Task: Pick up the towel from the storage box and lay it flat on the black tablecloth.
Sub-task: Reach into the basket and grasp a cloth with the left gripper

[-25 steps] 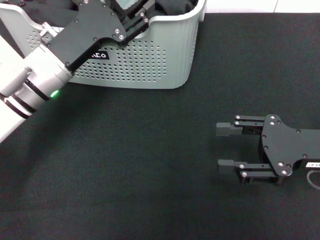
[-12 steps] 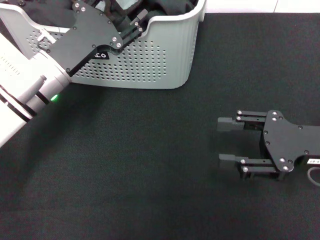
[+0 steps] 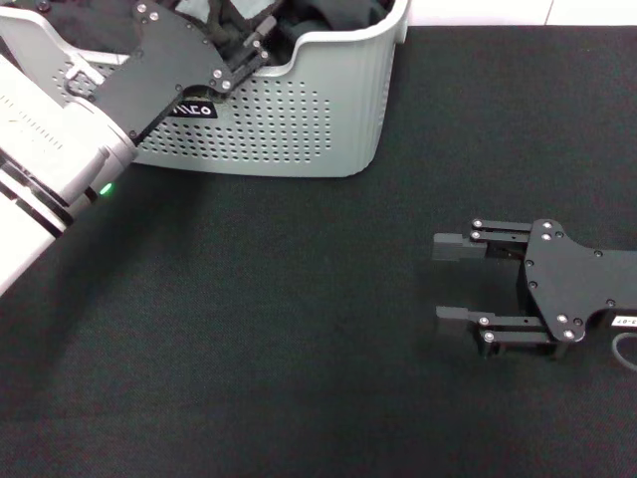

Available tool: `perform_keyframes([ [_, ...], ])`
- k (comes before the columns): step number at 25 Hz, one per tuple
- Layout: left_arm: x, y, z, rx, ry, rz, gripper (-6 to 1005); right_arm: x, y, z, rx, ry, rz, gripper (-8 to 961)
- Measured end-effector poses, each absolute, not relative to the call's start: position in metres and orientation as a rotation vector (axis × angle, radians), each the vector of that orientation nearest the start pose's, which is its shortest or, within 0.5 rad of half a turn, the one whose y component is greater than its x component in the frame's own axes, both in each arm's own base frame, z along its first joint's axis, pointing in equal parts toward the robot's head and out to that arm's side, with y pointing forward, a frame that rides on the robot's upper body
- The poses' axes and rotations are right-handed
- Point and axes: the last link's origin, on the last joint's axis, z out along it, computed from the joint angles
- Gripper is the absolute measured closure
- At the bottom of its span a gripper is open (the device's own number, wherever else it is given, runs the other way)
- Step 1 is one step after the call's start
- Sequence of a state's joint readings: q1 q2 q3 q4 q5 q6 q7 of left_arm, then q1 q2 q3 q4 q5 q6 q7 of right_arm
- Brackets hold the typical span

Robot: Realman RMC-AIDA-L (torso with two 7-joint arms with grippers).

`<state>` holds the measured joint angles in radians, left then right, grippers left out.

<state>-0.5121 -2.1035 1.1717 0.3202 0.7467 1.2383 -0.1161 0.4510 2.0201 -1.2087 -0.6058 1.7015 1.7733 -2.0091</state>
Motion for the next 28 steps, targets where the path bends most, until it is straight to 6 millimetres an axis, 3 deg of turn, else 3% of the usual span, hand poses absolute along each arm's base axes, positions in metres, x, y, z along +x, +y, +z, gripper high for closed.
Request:
perform_keyframes([
  [11, -0.248, 0.366, -0.02, -1.951, 0.19, -0.644, 309, 0.215, 0.282, -0.011, -2.904, 0.13, 1.184, 284],
  [16, -0.246, 0.366, -0.021, -1.947, 0.226, -0.624, 544, 0.215, 0.281, -0.012, -2.905, 0.13, 1.184, 283],
  [22, -0.243, 0.37, -0.024, -1.954, 0.247, -0.609, 565, 0.216, 0.281, -0.012, -2.9, 0.131, 1.188, 283],
  [25, -0.242, 0.374, -0.027, -1.957, 0.252, -0.584, 747, 0.216, 0.281, -0.012, -2.899, 0.128, 1.188, 283],
  [28, -0.241, 0.375, -0.028, -1.958, 0.263, -0.571, 791, 0.216, 0.281, -0.012, -2.898, 0.127, 1.19, 283],
])
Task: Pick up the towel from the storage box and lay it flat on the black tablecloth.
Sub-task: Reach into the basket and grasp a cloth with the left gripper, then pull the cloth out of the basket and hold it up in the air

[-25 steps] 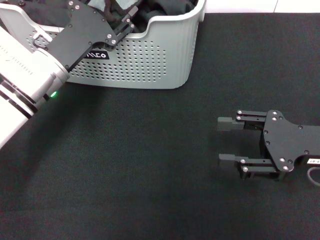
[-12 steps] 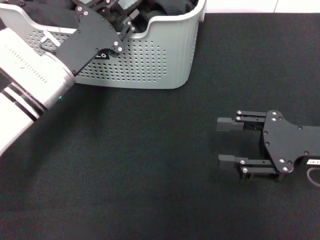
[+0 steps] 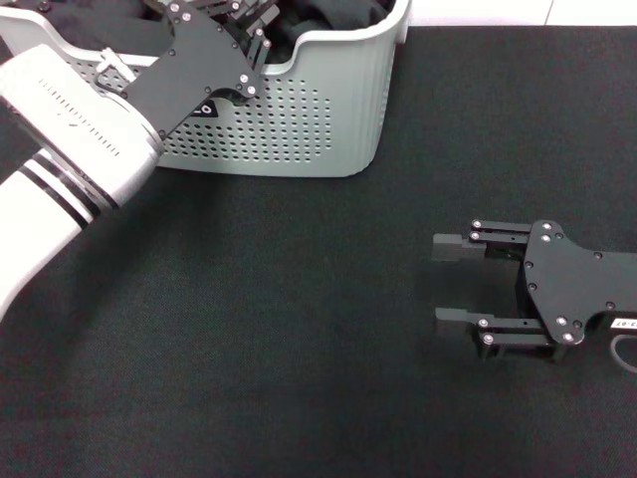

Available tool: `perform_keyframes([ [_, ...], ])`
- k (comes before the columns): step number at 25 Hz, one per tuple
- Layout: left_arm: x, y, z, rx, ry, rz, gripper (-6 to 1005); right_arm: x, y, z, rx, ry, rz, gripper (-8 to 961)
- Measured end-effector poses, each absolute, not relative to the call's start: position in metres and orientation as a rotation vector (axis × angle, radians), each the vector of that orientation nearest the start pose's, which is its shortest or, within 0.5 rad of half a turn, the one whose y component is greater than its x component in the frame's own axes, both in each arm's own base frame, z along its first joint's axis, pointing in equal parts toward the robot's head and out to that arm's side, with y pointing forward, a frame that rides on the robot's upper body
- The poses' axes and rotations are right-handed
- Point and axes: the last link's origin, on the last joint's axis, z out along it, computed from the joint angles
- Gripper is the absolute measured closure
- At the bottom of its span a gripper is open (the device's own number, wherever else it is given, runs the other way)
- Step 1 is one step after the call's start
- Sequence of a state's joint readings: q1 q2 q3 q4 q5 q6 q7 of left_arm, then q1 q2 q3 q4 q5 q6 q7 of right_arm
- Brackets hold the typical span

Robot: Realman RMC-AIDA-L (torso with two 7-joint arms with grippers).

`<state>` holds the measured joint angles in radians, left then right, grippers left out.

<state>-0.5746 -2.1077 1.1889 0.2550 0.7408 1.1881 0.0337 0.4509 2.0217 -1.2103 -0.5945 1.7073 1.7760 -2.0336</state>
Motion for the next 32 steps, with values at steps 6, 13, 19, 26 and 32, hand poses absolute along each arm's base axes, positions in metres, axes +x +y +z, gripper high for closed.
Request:
perform_keyframes([
  [6, -0.24, 0.377, -0.028, -1.954, 0.267, -0.563, 836, 0.215, 0.281, -0.012, -2.891, 0.112, 1.198, 283],
  [13, -0.241, 0.381, -0.022, -1.917, 0.209, -0.584, 922, 0.213, 0.282, -0.012, -2.891, 0.098, 1.198, 284],
  [19, -0.243, 0.383, -0.016, -1.927, 0.055, -0.688, 991, 0.213, 0.282, -0.012, -2.89, 0.097, 1.198, 284],
  [26, -0.227, 0.365, 0.008, -2.002, -0.122, -1.066, 989, 0.215, 0.282, -0.01, -2.879, 0.105, 1.197, 283],
  [32, -0.2, 0.326, 0.047, -2.122, -0.097, -1.442, 988, 0.216, 0.283, -0.008, -2.865, 0.111, 1.199, 283],
])
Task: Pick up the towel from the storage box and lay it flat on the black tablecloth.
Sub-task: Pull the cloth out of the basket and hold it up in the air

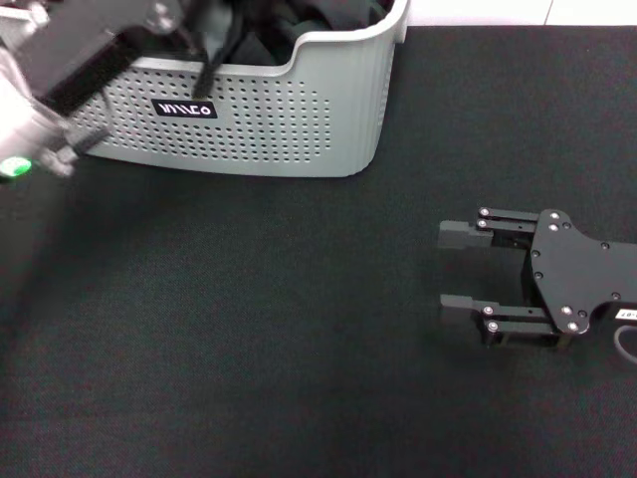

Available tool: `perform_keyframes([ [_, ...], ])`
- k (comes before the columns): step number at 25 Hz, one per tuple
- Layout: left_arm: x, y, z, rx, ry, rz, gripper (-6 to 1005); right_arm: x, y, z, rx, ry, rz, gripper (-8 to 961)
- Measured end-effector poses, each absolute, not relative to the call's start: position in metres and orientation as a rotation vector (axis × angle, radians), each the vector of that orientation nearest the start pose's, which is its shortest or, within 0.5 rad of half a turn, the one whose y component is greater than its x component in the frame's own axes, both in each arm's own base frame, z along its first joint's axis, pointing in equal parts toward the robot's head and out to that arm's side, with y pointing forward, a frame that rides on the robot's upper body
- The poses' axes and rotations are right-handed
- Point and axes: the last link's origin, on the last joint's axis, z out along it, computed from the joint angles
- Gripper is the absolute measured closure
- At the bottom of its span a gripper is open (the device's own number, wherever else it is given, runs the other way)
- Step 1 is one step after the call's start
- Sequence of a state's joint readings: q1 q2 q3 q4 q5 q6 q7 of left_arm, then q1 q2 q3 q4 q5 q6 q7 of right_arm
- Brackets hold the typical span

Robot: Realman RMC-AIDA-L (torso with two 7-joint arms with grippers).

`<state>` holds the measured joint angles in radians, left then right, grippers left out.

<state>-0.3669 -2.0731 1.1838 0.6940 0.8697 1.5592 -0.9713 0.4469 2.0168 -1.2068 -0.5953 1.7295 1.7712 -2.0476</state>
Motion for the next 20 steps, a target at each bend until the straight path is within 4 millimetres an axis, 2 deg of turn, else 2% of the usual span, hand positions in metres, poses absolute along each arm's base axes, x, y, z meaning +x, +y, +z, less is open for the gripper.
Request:
perform_keyframes([
  [6, -0.157, 0.295, 0.093, -2.356, -0.006, -1.855, 987, 0.215, 0.285, -0.008, -2.866, 0.104, 1.196, 284],
  [9, -0.136, 0.286, 0.11, -2.506, 0.013, -2.033, 986, 0.215, 0.285, -0.008, -2.864, 0.096, 1.195, 284],
  [12, -0.124, 0.289, 0.112, -2.604, -0.054, -2.091, 985, 0.215, 0.285, -0.007, -2.857, 0.09, 1.197, 283],
  [14, -0.123, 0.293, 0.108, -2.629, -0.094, -2.083, 985, 0.214, 0.286, -0.005, -2.84, 0.092, 1.215, 283],
  [20, -0.144, 0.297, 0.089, -2.586, -0.262, -2.074, 984, 0.216, 0.285, 0.008, -2.727, 0.118, 1.309, 283],
])
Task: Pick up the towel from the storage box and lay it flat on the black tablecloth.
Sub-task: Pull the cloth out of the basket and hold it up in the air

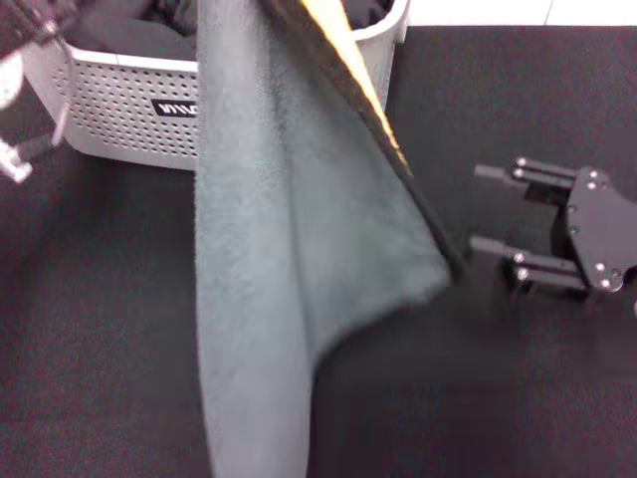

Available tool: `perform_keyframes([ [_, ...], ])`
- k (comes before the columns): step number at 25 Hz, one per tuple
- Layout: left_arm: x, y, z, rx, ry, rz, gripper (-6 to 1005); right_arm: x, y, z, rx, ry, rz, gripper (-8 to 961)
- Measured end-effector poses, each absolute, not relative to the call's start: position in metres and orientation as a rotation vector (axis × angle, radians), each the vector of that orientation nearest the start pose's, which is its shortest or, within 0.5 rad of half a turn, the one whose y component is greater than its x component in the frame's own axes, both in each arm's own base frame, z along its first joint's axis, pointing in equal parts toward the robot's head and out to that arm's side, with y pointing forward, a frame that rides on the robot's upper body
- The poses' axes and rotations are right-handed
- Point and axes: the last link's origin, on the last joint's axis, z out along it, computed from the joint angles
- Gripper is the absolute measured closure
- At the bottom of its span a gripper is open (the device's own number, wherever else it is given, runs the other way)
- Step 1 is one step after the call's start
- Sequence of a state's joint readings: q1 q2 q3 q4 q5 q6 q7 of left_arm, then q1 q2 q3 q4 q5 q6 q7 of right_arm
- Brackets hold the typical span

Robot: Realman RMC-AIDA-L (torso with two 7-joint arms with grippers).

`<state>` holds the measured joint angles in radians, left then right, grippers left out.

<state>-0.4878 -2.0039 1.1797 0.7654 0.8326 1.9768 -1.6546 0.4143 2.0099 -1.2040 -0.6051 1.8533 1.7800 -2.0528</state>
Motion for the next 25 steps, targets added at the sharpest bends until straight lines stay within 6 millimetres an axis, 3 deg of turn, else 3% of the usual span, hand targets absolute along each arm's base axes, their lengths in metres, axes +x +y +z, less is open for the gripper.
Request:
perform_keyframes([
  [11, -0.152, 0.286, 0.051, -2.748, -0.245, -1.901, 981, 0.201, 0.297, 0.013, -2.643, 0.037, 1.375, 284],
  [17, -0.148, 0.288, 0.046, -2.76, -0.241, -1.903, 980, 0.199, 0.303, 0.014, -2.611, 0.04, 1.367, 284],
  [25, -0.14, 0.289, 0.045, -2.712, -0.214, -1.976, 978, 0.195, 0.302, -0.001, -2.675, 0.049, 1.343, 289],
])
